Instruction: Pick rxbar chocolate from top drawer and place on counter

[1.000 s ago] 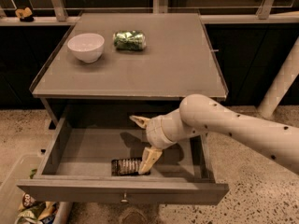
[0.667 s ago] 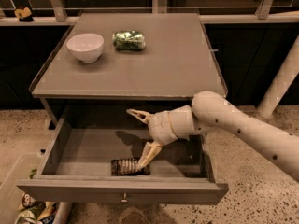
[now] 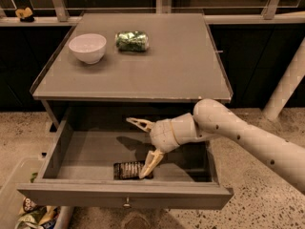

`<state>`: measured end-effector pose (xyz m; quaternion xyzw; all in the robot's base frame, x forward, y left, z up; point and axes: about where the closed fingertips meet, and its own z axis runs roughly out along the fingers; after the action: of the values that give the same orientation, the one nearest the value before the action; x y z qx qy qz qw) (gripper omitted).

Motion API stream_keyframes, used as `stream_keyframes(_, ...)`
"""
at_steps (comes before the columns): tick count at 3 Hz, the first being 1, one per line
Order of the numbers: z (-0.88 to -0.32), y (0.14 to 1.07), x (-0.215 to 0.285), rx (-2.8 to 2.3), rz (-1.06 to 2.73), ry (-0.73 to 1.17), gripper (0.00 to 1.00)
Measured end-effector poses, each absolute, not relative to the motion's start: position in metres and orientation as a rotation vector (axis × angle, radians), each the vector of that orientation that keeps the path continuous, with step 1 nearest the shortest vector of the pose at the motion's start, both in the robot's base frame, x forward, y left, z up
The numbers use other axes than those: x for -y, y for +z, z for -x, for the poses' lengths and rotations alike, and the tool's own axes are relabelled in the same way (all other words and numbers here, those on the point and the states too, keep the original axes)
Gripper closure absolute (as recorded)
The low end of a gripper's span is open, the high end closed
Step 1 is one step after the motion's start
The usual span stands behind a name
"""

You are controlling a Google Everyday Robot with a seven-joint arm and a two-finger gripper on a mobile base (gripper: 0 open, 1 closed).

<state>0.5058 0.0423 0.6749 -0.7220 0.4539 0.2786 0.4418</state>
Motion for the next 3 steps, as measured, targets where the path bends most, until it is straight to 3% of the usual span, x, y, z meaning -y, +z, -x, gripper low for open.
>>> stream_keyframes(3, -0.496, 0.639, -0.062, -1.417, 1.929, 0.627, 0.0)
